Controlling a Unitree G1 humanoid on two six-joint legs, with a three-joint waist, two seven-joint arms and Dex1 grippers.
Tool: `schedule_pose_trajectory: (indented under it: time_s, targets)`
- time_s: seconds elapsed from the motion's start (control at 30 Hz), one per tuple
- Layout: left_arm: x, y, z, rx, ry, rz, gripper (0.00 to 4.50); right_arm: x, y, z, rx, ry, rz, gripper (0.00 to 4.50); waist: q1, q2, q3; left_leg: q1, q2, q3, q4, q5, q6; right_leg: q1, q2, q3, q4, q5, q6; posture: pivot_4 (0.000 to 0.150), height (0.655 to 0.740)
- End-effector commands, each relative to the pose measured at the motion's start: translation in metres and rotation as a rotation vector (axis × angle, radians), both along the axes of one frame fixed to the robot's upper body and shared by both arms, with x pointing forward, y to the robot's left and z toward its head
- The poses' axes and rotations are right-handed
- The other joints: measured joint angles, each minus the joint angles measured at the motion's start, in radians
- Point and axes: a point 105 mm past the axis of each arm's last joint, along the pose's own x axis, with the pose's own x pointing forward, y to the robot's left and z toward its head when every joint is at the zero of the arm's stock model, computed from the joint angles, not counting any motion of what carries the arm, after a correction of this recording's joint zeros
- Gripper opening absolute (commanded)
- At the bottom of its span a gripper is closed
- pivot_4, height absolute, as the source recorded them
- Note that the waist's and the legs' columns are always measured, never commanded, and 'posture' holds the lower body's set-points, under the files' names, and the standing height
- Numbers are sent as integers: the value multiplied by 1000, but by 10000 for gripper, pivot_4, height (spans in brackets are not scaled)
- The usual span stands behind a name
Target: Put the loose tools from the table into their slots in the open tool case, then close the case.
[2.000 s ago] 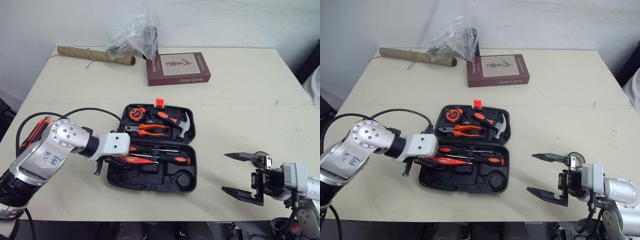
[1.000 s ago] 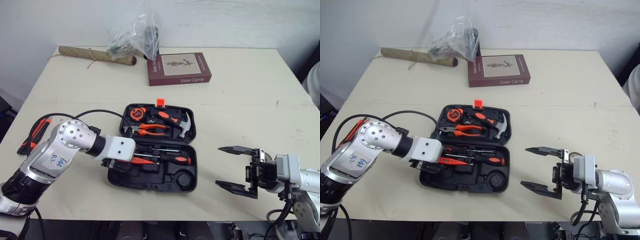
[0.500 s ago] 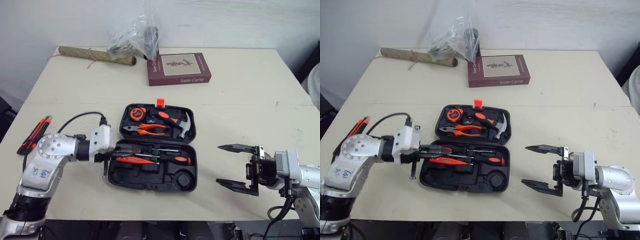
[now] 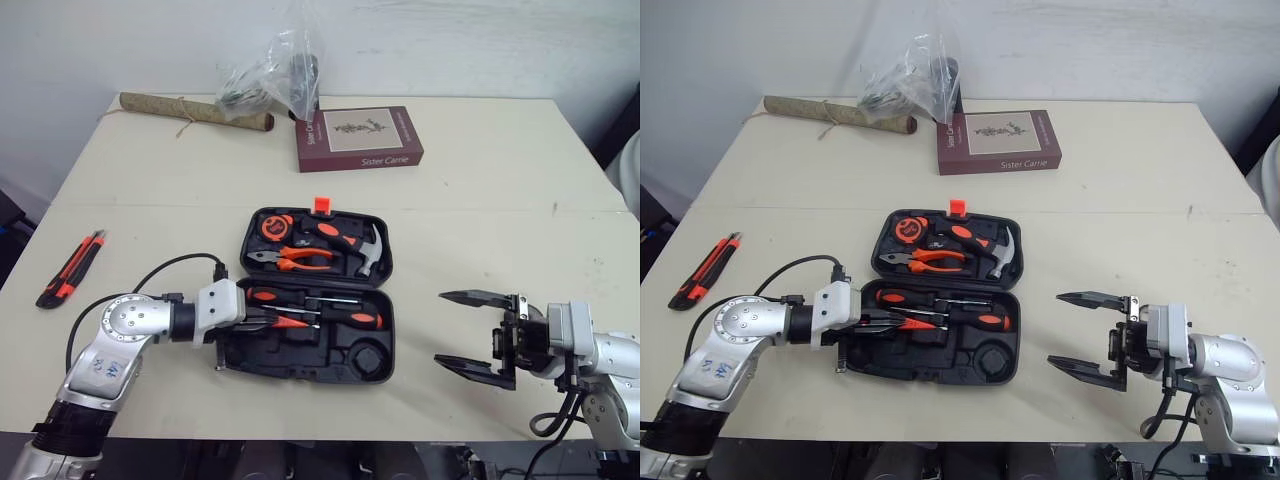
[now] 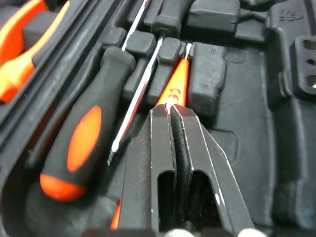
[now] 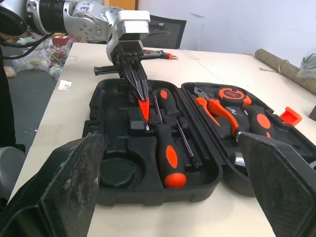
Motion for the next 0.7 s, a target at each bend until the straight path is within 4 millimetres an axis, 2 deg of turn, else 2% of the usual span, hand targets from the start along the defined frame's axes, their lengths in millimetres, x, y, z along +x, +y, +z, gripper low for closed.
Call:
schedule_pose_trajectory:
  time_s: [0.03,0.17,0.33,0.4,0.5,0.57,0.63,0.7]
  targets:
    - [-4,2,-20,72,45,-6,644,-4,-1,0,1,-31,16,45000,0,0,0,0,0,0,0,0,0,0,0,0,0,0,0,1500,7400]
    - [-15,5,-33,100,158,-16,644,-5,-2,-2,-1,-34,16,45000,-1,1,0,1,0,0,-1,0,0,1,0,0,0,0,0,1500,7400]
    - [-8,21,-47,79,206,121,644,-7,-4,-3,-1,-41,6,45000,-4,6,-8,2,0,0,-1,0,0,1,0,1,0,0,0,1500,7400]
    - [-7,20,-45,-9,200,149,644,-7,-5,-4,0,-42,0,45000,-4,8,-11,3,0,1,-2,0,0,1,0,1,-1,0,0,1500,7400]
    - [-6,17,-28,-145,137,146,644,-7,-7,-6,1,-45,-9,45000,-4,11,-16,5,0,2,-2,0,0,1,-1,2,-2,0,0,1500,7400]
    - [-9,16,-3,-266,49,120,644,-5,-12,-6,-1,-57,-32,45000,-7,12,-16,5,0,1,-3,0,0,1,-1,5,-1,0,-1,1500,7400]
    - [-23,19,28,-406,-15,65,644,-4,-21,-6,-10,-83,-67,45000,-10,11,-16,5,1,1,-3,0,-1,0,-2,7,-1,-1,-1,1500,7400]
    - [-29,34,47,-450,-61,127,644,-7,-39,-5,-26,-91,-118,45000,-8,9,-15,3,2,1,-3,0,-1,-1,-2,7,-1,-1,-2,1500,7400]
